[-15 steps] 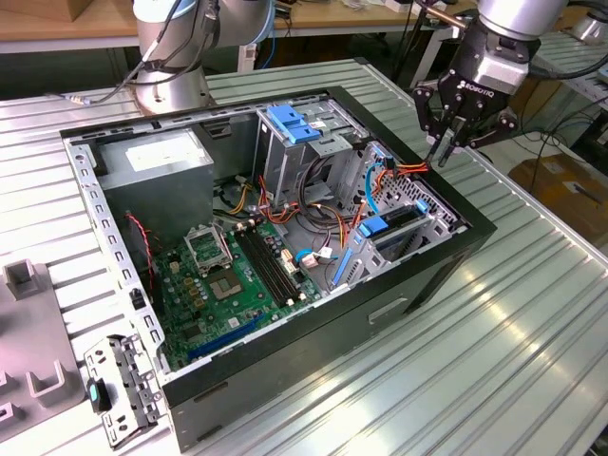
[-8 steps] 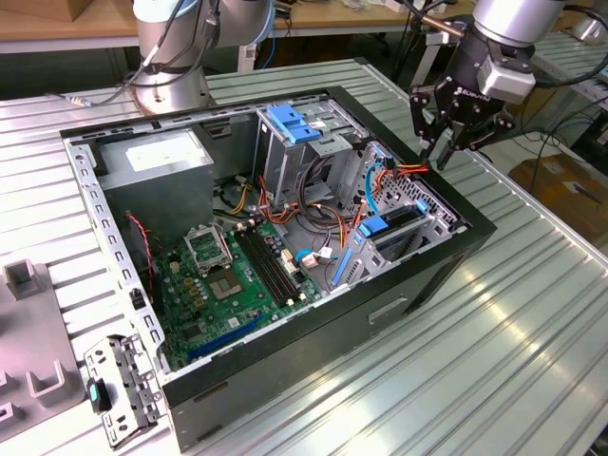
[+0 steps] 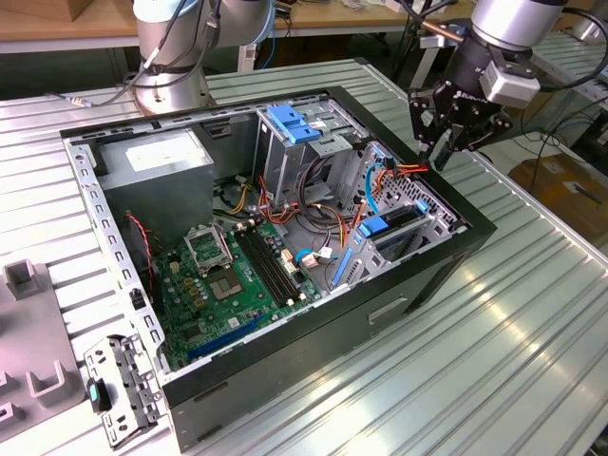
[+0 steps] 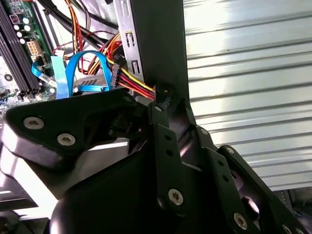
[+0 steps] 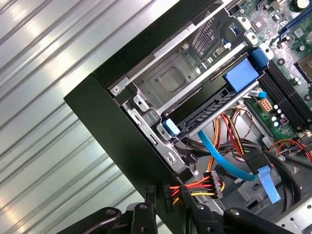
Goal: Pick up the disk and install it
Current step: 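Insert the first disk wire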
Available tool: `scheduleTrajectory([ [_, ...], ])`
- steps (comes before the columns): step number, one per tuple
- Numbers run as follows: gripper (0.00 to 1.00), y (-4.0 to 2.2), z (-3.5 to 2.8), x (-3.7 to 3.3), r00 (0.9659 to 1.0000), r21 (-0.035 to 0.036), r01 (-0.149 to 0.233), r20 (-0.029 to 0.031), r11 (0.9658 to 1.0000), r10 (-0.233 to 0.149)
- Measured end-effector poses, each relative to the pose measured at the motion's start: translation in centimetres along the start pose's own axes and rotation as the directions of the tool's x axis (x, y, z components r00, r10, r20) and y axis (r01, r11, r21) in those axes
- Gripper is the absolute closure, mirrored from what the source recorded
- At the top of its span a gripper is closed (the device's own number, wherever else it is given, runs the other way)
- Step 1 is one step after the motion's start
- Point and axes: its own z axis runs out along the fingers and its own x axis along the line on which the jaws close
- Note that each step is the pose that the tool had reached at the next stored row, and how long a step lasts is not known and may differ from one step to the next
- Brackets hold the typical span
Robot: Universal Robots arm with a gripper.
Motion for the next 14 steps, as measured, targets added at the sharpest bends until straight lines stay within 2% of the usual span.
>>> scheduleTrajectory([
  [2, 0.82, 0.00, -0.01, 0.00, 1.0000, 0.0006, 0.004, 0.0004, 1.0000, -0.004],
  [4, 0.84, 0.00, -0.09, 0.00, 1.0000, 0.0009, 0.007, 0.0006, 1.0000, -0.007],
  [6, 0.84, -0.01, -0.44, 0.01, 1.0000, 0.0010, 0.009, 0.0007, 1.0000, -0.009],
  [14, 0.84, 0.07, -0.48, -0.09, 1.0000, 0.0009, 0.010, 0.0005, 1.0000, -0.010],
])
